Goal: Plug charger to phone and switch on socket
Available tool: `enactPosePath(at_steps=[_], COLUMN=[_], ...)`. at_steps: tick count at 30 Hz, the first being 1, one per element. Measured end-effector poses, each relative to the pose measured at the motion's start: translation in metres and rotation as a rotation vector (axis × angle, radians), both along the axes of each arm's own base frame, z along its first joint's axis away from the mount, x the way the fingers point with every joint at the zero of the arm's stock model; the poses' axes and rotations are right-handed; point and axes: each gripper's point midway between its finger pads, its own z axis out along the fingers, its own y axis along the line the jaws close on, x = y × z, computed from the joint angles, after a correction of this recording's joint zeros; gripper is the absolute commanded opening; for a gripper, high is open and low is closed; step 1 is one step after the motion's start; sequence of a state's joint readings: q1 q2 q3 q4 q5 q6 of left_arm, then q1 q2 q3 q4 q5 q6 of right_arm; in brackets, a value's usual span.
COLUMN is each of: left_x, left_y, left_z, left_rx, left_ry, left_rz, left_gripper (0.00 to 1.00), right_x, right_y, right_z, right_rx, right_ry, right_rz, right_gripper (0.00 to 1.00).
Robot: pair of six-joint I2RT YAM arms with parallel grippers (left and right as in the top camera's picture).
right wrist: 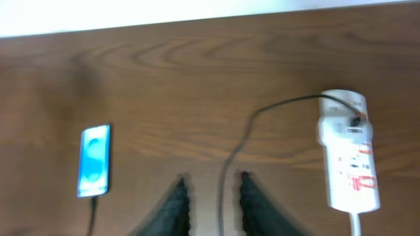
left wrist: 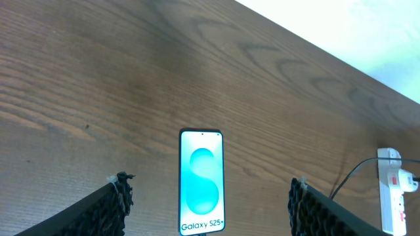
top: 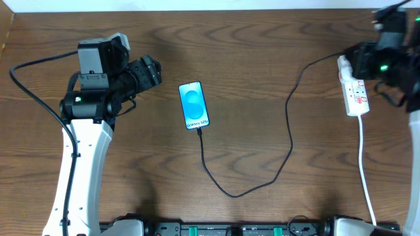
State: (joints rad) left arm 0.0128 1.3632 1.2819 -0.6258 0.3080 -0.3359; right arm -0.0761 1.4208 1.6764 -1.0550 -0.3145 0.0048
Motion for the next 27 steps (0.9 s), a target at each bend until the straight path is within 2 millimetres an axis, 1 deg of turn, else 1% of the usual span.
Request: enactPosePath(at_steps=[1, 2, 5, 9, 11, 23, 25, 27], left_x=[0.0, 0.0, 0.0, 0.0, 0.0, 0.0, 0.0, 0.0], left_y=[0.0, 0.0, 0.0, 0.0, 0.0, 0.0, 0.0, 0.0], left_z=[0.0, 0.0, 0.0, 0.0, 0.0, 0.0, 0.0, 0.0], left_rx=[0.0, 0.0, 0.0, 0.0, 0.0, 0.0, 0.0, 0.0], left_ry=[0.0, 0.0, 0.0, 0.0, 0.0, 0.0, 0.0, 0.0], left_rz=[0.0, 0.0, 0.0, 0.0, 0.0, 0.0, 0.0, 0.0], left_gripper=[0.78, 0.78, 0.78, 0.78, 0.78, 0.78, 0.78, 0.78], right_x=[-0.005, -0.009, -0.019, -0.029, -0.032, -0.031, -0.027, -0.017], right_y=[0.01, 0.018, 0.037, 0.049, 0.051, 0.045, 0.043, 0.042], right_z=[0.001, 0.002, 0.002, -0.005, -0.008, -0.009, -0.006, 0.0], right_rx=[-0.01, -0.02, -0.033, -0.046, -0.048, -0.082, -0.087, -0.101], right_ry=[0.004, 0.005, 0.014, 0.057, 0.071, 0.07, 0.049, 0.003], right_rz=[0.017, 0.038, 0.085, 0.121, 0.13, 0.102, 0.095, 0.08], right_gripper=[0.91, 0.99, 0.99, 0.99, 0.99, 0.99, 0.99, 0.99])
